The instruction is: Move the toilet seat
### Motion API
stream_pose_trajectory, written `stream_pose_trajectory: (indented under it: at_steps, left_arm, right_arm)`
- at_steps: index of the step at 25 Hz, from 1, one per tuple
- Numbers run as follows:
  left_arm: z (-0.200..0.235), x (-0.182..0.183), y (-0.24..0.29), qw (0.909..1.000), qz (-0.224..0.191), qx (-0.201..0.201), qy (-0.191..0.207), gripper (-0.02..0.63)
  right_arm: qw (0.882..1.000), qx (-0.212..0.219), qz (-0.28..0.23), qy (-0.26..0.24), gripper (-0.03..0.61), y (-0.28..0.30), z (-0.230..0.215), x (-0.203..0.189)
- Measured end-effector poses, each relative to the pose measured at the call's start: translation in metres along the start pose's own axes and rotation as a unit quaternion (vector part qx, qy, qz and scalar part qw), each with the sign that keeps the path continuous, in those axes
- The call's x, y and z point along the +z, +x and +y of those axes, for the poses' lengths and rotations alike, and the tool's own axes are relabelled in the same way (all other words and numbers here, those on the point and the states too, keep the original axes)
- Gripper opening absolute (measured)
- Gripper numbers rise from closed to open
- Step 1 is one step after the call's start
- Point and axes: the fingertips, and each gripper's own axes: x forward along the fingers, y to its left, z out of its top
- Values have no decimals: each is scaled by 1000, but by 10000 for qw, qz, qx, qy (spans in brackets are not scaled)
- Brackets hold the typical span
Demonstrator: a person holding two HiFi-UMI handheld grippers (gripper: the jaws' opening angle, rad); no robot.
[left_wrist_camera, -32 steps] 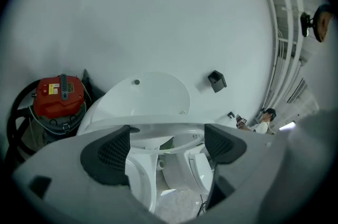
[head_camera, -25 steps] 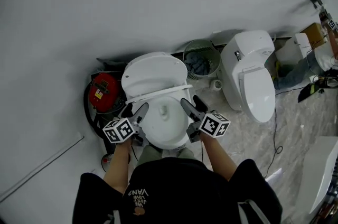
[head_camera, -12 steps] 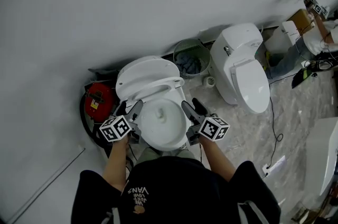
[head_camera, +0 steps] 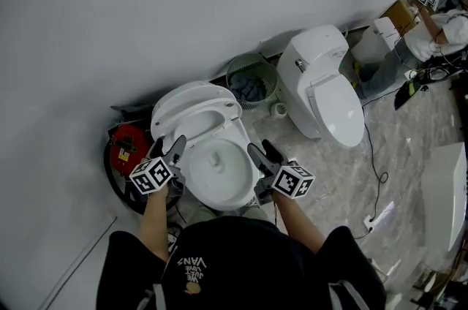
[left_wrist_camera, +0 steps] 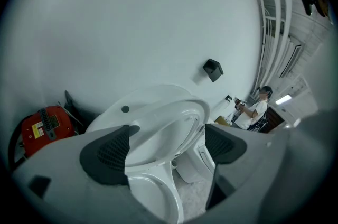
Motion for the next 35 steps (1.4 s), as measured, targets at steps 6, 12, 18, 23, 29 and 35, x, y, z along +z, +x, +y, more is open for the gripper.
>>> stream_pose_trajectory:
  at_steps: [6, 12, 18, 23, 29, 35]
  left_arm:
    - [6, 10, 11, 10000, 1, 32, 73, 446]
    - [9, 15, 15, 9991, -14, 202, 379, 452]
    - [8, 21, 15, 9969, -42, 305, 724, 466]
    - [7, 31, 1, 9935, -268, 480, 996, 468]
    - [-12, 46, -28, 9822, -667, 628, 1642, 444]
    - [-28, 46, -61, 9741, -1018, 958, 1776, 341]
  right_arm:
    - [10000, -58, -36, 12, 308, 2, -1, 3]
    - [10000, -44, -17, -34, 308, 1, 2, 4]
    - [9999, -54, 19, -96, 309, 4, 2, 5]
    - [9998, 83, 93, -127, 310, 12, 7, 7]
    - [9986, 341, 278, -295, 308, 22, 14, 9]
    - [9960, 630, 448, -450, 307, 22, 21, 14]
